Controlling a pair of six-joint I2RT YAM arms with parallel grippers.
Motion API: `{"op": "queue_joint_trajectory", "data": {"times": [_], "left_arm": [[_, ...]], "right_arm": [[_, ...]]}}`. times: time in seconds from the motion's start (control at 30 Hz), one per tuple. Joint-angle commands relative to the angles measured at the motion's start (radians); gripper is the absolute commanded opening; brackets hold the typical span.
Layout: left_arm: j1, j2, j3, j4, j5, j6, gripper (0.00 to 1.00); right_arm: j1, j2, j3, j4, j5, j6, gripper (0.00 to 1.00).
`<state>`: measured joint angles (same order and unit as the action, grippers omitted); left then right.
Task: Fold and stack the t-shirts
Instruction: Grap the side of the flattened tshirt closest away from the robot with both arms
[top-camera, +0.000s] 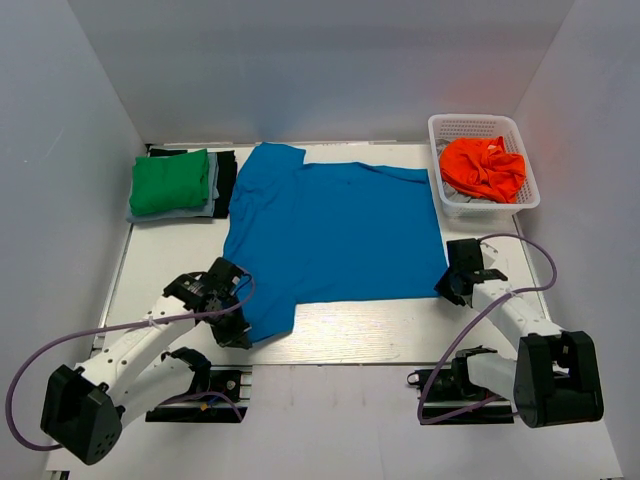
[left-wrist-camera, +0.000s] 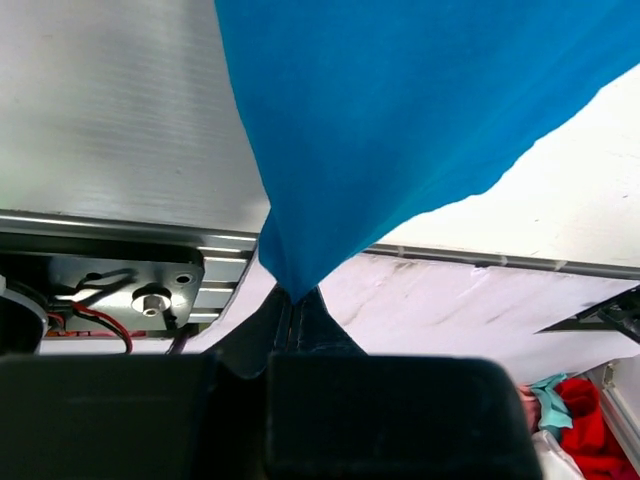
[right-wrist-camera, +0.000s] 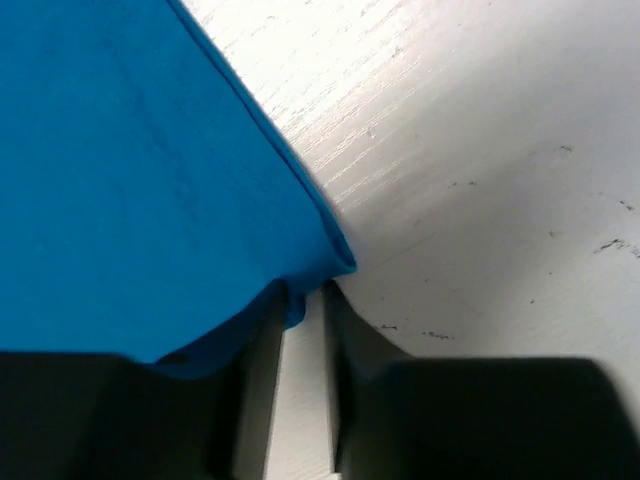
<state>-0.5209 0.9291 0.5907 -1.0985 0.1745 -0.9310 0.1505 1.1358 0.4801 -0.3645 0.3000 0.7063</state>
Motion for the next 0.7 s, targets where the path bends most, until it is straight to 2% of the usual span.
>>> {"op": "queue_joint_trajectory", "data": {"times": [0.0,0.07,0.1,0.13,0.37,0.67], "left_arm": [[-0.002,-0.016,0.038,0.025,0.000,-0.009,0.00],[-0.002,-0.016,0.060,0.078,-0.009,0.014,0.00],[-0.002,-0.007,0.081,0.100,-0.019,0.023,0.00],[-0.002,0.002,0.090,0.118,-0.048,0.023,0.00],[-0.002,0.085,0.199,0.281,-0.130,0.058,0.00],[0.022,0.315,0.447,0.293,-0.322,0.067,0.00]], "right_arm": [[0.000,-0.005,-0.021,-0.005,-0.048,0.013,0.23],[0.000,-0.008,-0.014,0.021,-0.064,-0.008,0.17],[0.000,-0.004,-0.011,0.036,-0.071,-0.016,0.05],[0.000,-0.002,-0.003,0.057,-0.081,-0.043,0.00],[0.001,0.048,0.109,0.024,-0.096,-0.096,0.00],[0.001,0.122,0.239,0.015,-0.134,-0.133,0.00]]}}
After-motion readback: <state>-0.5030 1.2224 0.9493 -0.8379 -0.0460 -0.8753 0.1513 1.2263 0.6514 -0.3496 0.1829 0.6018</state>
